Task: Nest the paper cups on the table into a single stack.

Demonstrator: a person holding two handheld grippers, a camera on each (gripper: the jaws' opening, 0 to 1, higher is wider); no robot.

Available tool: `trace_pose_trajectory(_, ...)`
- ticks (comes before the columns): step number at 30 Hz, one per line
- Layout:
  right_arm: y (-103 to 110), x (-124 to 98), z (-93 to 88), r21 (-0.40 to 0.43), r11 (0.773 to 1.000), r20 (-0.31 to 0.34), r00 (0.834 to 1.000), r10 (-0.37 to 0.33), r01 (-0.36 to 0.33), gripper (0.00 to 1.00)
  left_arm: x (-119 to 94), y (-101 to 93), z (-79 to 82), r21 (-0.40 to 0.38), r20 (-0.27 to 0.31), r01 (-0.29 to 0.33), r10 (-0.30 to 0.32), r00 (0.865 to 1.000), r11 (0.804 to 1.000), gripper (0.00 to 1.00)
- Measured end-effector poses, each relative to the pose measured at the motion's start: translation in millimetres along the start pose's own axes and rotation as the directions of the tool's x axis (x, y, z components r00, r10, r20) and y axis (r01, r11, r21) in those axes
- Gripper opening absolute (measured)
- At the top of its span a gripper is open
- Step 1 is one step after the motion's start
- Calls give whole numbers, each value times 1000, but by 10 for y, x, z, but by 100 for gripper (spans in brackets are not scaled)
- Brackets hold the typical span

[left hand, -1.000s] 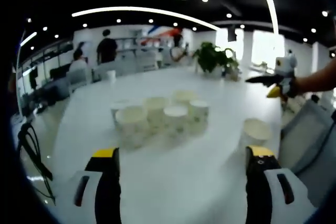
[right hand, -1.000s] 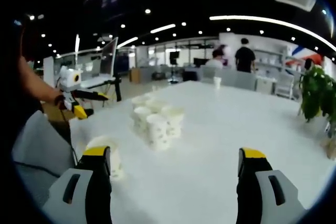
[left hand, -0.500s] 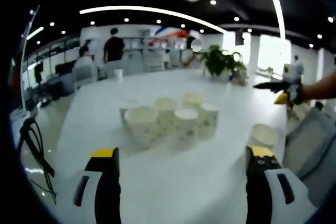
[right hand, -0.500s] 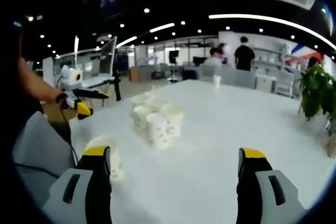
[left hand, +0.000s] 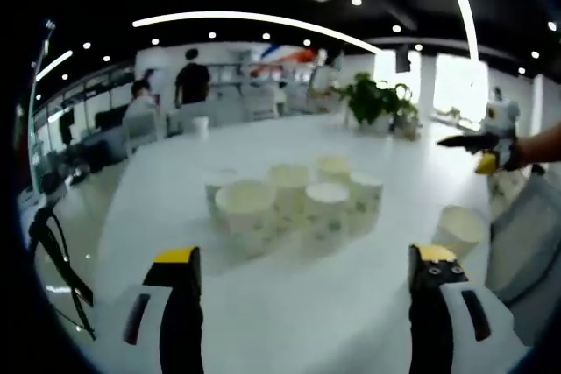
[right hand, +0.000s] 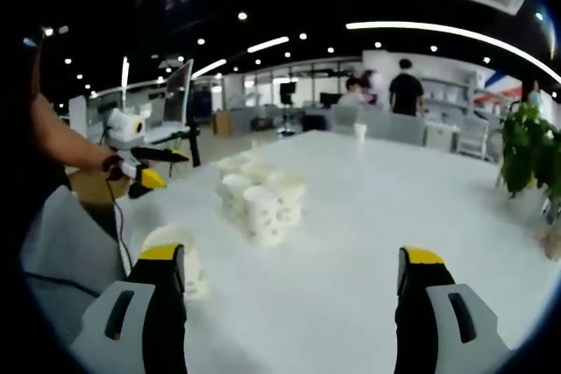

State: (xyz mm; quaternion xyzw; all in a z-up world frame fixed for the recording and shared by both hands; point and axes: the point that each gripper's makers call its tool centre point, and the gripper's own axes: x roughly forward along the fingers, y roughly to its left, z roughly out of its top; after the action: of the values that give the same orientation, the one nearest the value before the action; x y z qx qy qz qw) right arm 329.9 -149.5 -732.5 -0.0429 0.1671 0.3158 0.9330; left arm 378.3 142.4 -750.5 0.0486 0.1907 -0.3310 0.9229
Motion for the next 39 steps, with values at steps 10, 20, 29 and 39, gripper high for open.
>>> trace_pose_trajectory(10, -21, -19, -14, 3, 1000, -5, 1000, -5, 5, 100, 176, 162, -34, 19, -43, -29, 30, 999, 999, 97)
trace_pose_trajectory(20, -43, -20, -37, 8, 1000, -11, 1000, -9, 9, 100, 344, 316, 71, -20, -17, -58, 57, 998, 998, 94)
trace_pose_trajectory(29, -78, -34, -58, 14, 1000, -17, 1000, -17, 17, 100, 508, 416, 114, -22, -18, -68, 68, 998, 997, 92)
trace_pose_trajectory(39, -77, -45, -82, 19, 1000, -23, 1000, -21, 21, 100, 648, 479, 147, 5, -6, -61, 61, 998, 998, 85)
